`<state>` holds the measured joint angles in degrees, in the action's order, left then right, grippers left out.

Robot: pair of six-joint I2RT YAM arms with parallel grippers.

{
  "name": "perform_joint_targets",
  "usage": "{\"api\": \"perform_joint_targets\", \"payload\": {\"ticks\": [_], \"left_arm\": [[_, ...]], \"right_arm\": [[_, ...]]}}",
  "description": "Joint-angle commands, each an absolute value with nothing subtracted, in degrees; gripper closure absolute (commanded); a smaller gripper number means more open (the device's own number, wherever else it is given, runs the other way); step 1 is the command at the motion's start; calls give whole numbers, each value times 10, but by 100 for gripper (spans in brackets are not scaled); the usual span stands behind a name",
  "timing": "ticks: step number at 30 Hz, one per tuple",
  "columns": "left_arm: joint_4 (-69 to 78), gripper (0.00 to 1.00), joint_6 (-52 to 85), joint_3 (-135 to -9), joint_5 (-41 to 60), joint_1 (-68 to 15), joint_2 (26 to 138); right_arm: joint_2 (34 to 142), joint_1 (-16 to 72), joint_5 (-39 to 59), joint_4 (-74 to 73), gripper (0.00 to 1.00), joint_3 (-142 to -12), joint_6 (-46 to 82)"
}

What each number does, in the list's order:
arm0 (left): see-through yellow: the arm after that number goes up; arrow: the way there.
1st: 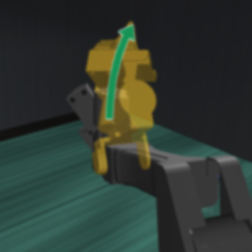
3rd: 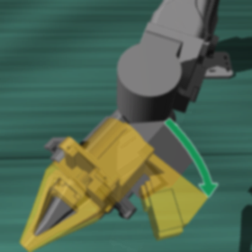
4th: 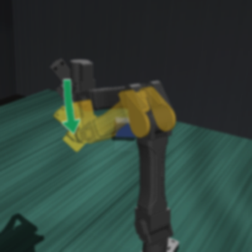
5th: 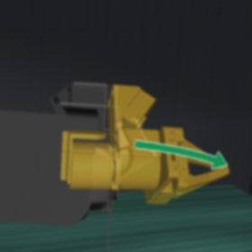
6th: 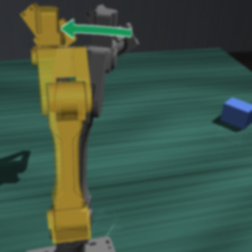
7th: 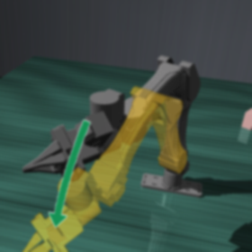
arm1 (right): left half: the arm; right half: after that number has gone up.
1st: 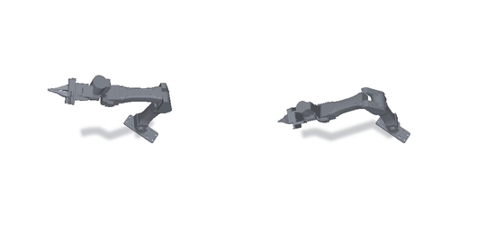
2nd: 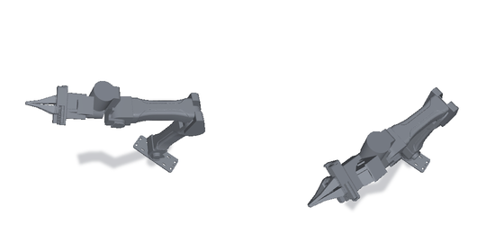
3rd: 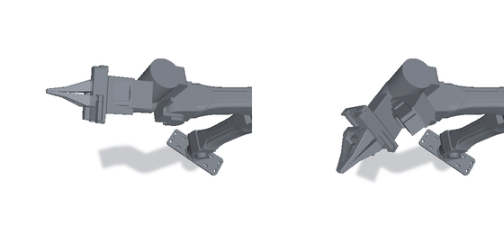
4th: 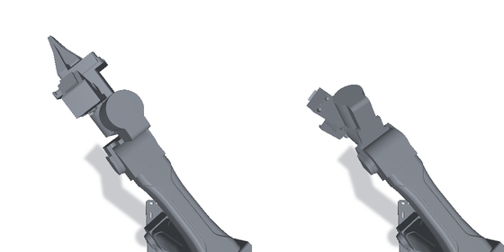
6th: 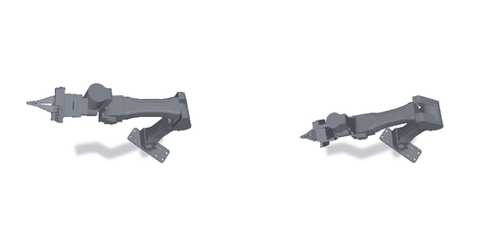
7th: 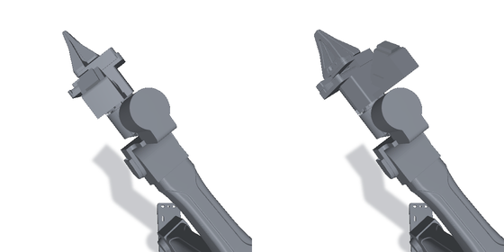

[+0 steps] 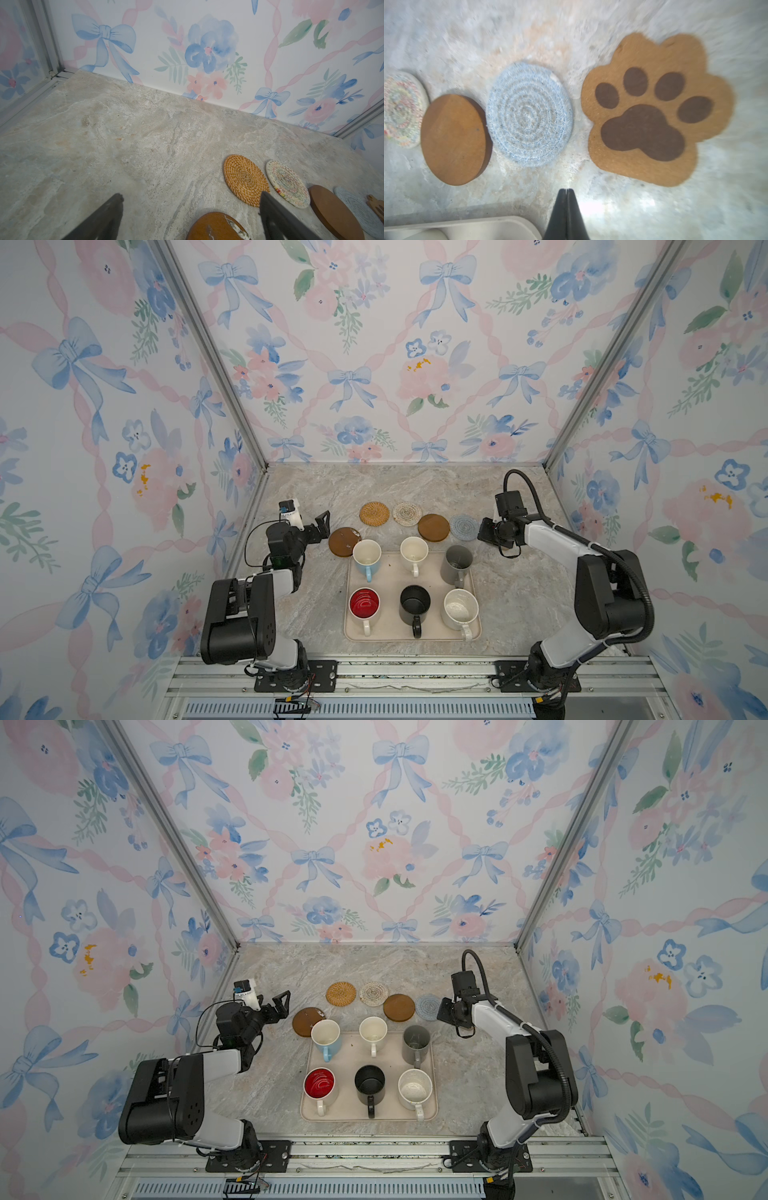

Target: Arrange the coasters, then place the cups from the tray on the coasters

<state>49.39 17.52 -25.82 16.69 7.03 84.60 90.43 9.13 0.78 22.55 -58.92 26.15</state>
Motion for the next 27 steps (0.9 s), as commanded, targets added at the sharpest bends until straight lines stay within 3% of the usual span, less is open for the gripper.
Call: {"api": "perform_joint_targets", "payload": {"ticks": [1, 14, 27], "left_arm": [[490, 2, 159, -264, 163, 69, 839], [490, 2, 158, -263, 163, 69, 838], [490, 2, 160, -260, 158, 69, 835]], "right_arm": [[852, 63, -47, 279, 100, -575, 244], [829, -76, 7, 270, 100, -510, 227], [904, -98, 39, 224, 100, -517, 245]]}}
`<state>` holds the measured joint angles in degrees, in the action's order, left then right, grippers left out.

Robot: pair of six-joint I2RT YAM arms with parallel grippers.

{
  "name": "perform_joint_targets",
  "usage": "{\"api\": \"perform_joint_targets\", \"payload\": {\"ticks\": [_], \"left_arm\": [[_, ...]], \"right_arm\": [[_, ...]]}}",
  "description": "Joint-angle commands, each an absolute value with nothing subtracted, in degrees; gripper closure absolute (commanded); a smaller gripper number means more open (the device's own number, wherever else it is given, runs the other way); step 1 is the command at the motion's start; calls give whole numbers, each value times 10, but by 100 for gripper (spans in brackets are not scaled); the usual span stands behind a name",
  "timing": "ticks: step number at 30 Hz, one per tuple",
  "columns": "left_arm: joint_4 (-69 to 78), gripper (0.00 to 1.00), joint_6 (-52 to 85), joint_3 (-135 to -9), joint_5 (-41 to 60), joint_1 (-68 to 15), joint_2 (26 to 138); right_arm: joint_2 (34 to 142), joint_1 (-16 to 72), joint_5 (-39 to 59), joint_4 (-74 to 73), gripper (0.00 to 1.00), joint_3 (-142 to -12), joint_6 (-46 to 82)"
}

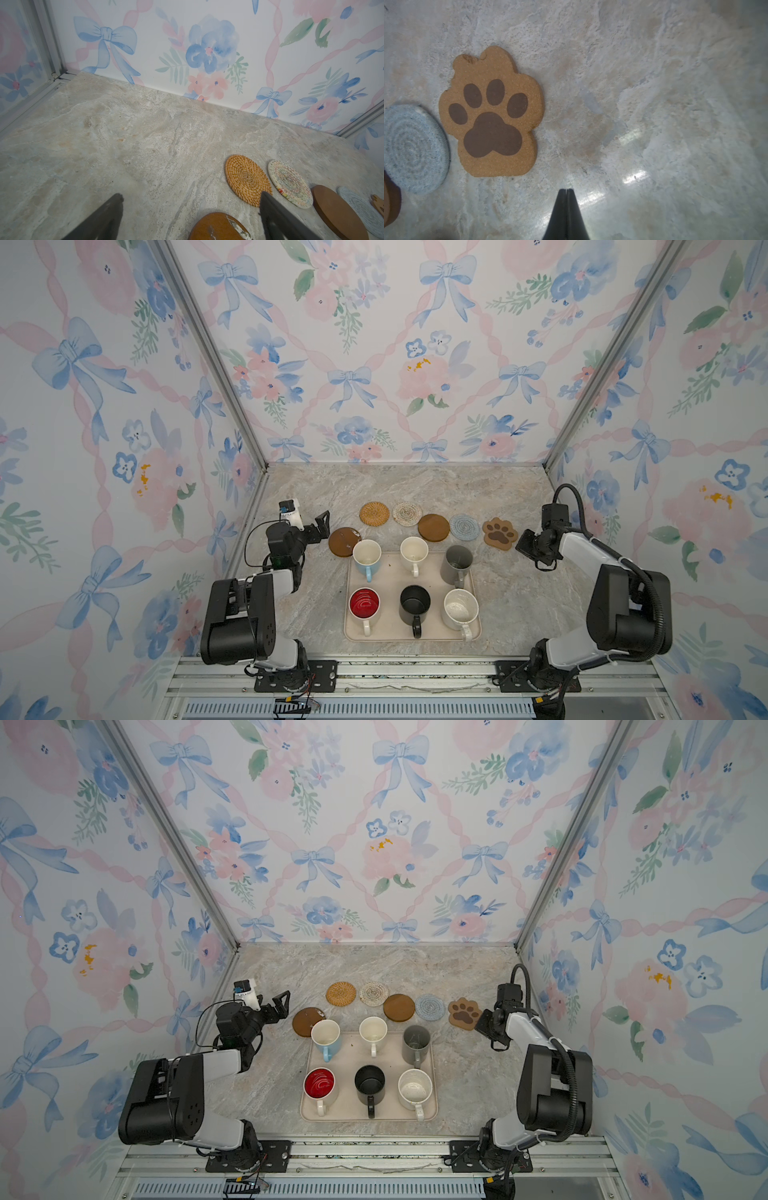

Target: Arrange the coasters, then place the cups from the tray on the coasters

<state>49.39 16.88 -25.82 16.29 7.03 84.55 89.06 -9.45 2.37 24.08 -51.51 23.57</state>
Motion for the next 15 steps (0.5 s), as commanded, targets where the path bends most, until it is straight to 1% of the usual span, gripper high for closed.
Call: {"api": "perform_joint_targets", "payload": {"ticks": [1, 15], "left_arm": [[490, 2, 160, -260, 157, 69, 835], [489, 2, 159, -259, 151, 69, 834]], "right_arm": [[908, -99, 42, 219, 100, -515, 247], [945, -91, 40, 188, 100, -523, 256]]}}
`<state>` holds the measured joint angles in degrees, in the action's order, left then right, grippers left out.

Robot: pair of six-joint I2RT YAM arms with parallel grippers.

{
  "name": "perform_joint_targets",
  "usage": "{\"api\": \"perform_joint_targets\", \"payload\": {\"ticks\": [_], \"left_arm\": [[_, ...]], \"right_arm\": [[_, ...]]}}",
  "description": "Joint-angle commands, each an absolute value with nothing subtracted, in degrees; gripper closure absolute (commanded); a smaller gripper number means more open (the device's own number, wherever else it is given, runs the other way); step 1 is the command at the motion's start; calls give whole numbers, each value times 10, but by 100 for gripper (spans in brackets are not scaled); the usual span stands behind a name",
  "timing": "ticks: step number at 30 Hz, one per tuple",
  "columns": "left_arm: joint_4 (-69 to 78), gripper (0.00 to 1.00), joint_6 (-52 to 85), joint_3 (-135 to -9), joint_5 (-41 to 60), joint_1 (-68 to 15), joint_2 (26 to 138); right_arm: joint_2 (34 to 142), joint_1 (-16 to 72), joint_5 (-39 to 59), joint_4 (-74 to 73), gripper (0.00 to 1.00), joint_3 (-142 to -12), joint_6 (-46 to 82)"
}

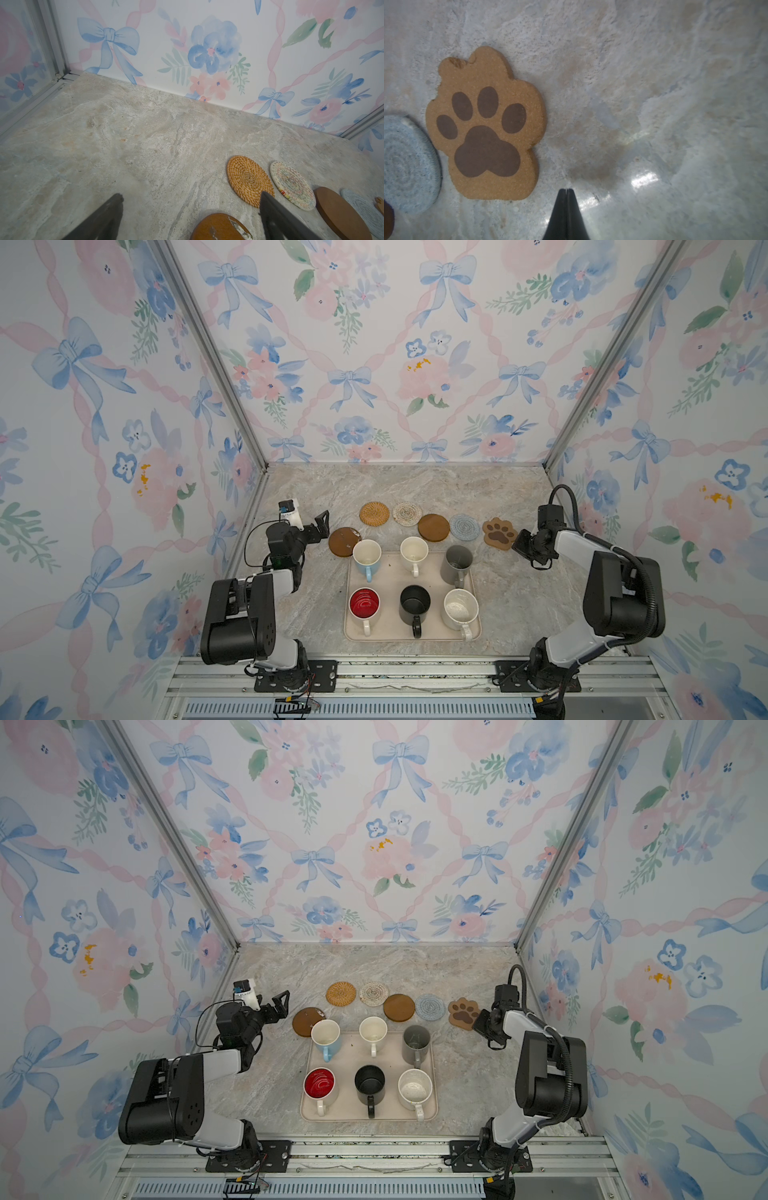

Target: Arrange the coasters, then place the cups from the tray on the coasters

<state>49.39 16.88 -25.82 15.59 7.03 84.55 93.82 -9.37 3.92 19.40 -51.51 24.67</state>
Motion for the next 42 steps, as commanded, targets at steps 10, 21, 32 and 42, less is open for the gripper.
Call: {"api": "perform_joint_targets", "payload": {"ticks": [10, 21, 32, 42], "left_arm": [[490, 2, 156, -259, 147, 69, 834], [490, 2, 156, -258, 149, 69, 833], [490, 2, 155, -258, 150, 68, 833], [342, 5, 166, -404, 131, -10, 791]], "right_arm": [[998, -68, 37, 184, 100, -561, 257], [1021, -35, 42, 197, 100, -603, 265], [944, -19, 13, 244, 100, -598, 275], [682, 31, -56, 264, 100, -603, 339]]}}
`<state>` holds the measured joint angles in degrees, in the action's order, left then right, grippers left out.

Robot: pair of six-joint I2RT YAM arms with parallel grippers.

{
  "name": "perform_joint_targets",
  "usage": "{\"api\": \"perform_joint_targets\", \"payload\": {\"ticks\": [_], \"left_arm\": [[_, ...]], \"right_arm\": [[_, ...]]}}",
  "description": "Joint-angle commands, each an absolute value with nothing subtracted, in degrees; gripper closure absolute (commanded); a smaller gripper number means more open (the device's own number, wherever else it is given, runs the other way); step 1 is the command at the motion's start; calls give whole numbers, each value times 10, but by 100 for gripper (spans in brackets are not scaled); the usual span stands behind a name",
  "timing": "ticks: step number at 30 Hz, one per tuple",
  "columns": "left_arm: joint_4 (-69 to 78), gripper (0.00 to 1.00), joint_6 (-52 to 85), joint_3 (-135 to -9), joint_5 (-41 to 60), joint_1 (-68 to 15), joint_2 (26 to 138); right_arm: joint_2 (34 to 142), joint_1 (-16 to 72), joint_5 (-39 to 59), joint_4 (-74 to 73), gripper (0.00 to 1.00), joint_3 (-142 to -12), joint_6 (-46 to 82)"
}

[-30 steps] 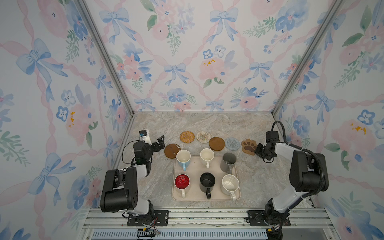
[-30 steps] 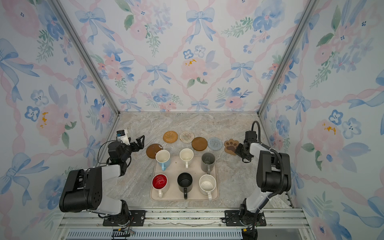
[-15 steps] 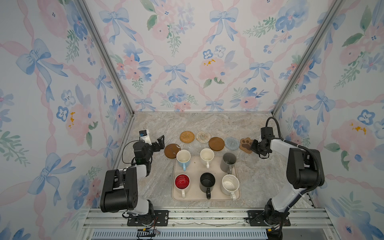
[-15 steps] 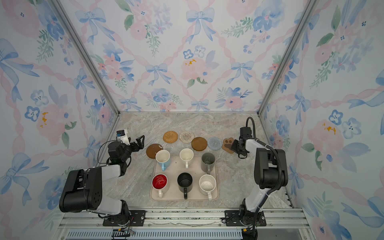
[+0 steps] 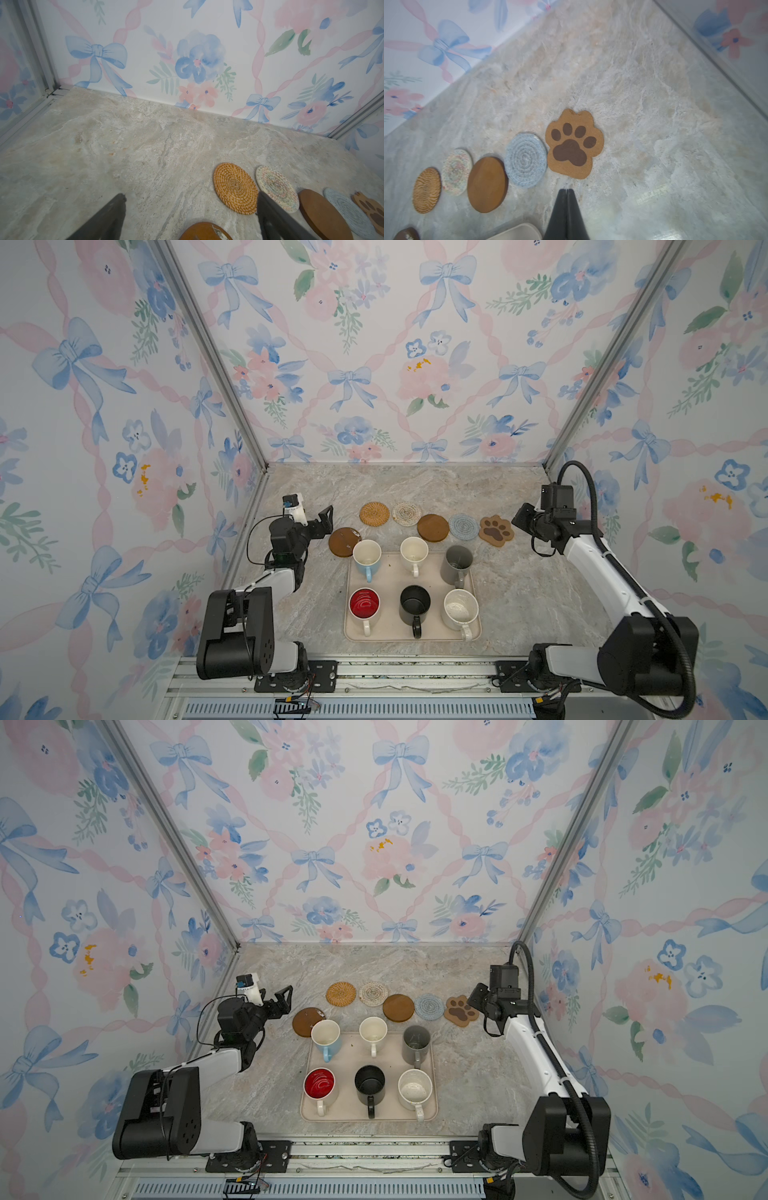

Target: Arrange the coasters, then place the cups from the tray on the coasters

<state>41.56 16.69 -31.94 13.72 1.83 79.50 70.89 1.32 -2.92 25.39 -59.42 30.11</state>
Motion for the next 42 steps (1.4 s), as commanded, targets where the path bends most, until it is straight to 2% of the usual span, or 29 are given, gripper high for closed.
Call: {"api": "perform_joint_targets", "payload": {"ticks": [1, 5, 11, 17, 22, 25, 33, 37, 42], "left_arm": [[308, 4, 167, -451, 138, -22, 804], [145, 6, 181, -628, 165, -75, 887], [-104, 6, 120, -885, 86, -182, 1038], [-202, 7, 132, -1039, 26, -243, 1171], [-234, 10, 169, -1121, -31, -275, 1263], [-251, 15, 186, -1169, -51, -281, 1311], [-300, 44, 202, -1235, -85, -287, 1394], [-318, 46, 201, -1240, -89, -288, 1415], [-322, 43, 200, -1240, -62, -287, 1433]], "right_arm": [[673, 35, -52, 256, 100, -606, 346], [660, 61, -20, 218, 100, -610, 368], [662, 86, 9, 171, 100, -589, 390], [677, 97, 41, 165, 100, -591, 385], [676, 102, 57, 158, 100, -585, 379], [673, 101, 50, 165, 100, -585, 368], [684, 89, 53, 169, 100, -582, 343], [693, 82, 67, 161, 100, -579, 342], [704, 76, 84, 151, 100, -575, 345]]}}
